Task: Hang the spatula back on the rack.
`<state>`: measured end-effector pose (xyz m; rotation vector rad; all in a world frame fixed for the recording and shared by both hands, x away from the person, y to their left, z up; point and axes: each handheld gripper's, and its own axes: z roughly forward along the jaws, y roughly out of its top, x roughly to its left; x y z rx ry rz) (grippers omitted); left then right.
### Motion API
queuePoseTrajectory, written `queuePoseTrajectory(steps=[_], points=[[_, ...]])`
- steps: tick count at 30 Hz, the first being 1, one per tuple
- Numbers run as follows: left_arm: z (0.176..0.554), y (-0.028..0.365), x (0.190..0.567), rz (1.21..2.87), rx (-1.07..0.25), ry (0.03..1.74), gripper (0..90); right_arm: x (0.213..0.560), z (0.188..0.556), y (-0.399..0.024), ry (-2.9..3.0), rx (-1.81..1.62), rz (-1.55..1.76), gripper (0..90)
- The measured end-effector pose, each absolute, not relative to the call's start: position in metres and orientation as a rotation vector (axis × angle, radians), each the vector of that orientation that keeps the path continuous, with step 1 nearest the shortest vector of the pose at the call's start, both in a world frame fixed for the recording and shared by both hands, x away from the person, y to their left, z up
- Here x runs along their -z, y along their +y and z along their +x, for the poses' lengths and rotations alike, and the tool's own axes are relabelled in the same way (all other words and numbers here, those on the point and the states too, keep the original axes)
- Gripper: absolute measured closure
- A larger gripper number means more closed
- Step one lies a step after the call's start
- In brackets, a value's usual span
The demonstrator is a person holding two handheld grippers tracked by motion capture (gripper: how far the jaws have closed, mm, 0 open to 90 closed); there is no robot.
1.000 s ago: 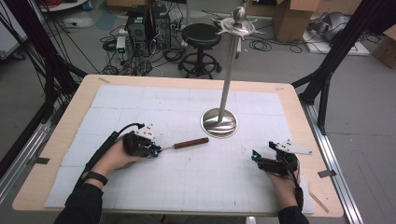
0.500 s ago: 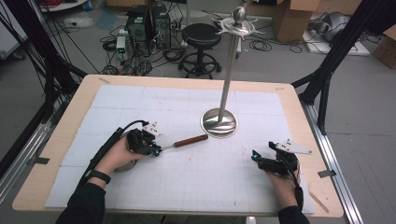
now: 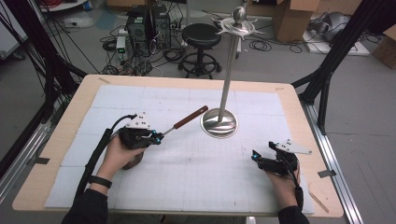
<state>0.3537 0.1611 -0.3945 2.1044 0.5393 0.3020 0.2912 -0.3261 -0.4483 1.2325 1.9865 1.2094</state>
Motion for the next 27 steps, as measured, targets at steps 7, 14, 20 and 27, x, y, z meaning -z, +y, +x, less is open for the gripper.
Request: queuePoseTrajectory(steps=[7, 14, 20, 27], points=[[0.346, 0.164, 0.377, 1.882, -0.346, 0.523, 84.5, 0.448, 0.291, -0.326, 1.987, -1.21, 1.233, 19.5], [0.343, 0.164, 0.356, 1.753, -0.391, 0.486, 84.5, 0.448, 0.291, -0.326, 1.987, -1.209, 1.235, 19.5], [0.34, 0.162, 0.341, 1.636, -0.431, 0.459, 84.5, 0.448, 0.291, -0.326, 1.988, -1.209, 1.234, 19.5], [0.347, 0.15, 0.321, 1.568, -0.457, 0.428, 84.4, 0.448, 0.291, -0.326, 1.989, -1.21, 1.234, 19.6]])
